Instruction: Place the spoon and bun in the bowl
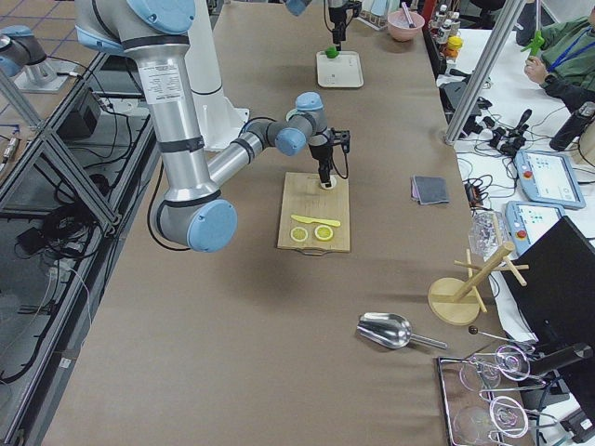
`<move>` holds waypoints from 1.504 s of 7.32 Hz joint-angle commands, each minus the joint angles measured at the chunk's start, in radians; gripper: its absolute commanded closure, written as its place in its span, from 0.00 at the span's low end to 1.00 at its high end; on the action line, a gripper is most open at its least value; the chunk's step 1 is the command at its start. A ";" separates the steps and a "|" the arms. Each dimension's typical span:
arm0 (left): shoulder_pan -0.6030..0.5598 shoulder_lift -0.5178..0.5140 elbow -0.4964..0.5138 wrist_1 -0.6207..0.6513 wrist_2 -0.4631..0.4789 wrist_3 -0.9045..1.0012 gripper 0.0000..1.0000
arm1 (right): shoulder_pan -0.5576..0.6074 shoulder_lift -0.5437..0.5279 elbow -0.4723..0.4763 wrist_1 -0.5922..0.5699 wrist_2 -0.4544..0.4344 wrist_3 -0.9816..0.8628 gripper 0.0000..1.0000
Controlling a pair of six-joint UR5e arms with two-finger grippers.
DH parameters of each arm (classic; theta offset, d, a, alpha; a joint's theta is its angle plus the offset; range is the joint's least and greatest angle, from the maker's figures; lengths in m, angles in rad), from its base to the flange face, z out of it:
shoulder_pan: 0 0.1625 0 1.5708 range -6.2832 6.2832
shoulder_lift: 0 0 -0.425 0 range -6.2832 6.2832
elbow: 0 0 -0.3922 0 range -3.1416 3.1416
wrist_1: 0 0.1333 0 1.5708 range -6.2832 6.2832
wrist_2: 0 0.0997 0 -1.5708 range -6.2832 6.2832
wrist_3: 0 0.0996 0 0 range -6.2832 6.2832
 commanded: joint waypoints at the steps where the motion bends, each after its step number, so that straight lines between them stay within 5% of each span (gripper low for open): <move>1: -0.013 0.013 0.000 -0.001 -0.004 0.022 0.02 | -0.019 0.038 -0.056 0.005 -0.036 0.004 0.20; 6: -0.010 0.010 0.008 -0.002 -0.004 0.016 0.02 | -0.059 0.039 -0.057 -0.006 -0.072 0.040 0.43; 7: -0.007 0.004 0.009 -0.002 -0.004 0.008 0.02 | -0.059 0.035 -0.056 -0.006 -0.074 0.040 0.65; 8: -0.007 0.002 0.009 -0.002 -0.004 0.008 0.02 | -0.061 0.033 -0.050 -0.008 -0.074 0.040 1.00; 11: -0.007 0.002 0.008 -0.004 -0.004 -0.002 0.02 | -0.064 0.065 -0.013 -0.018 -0.072 0.114 1.00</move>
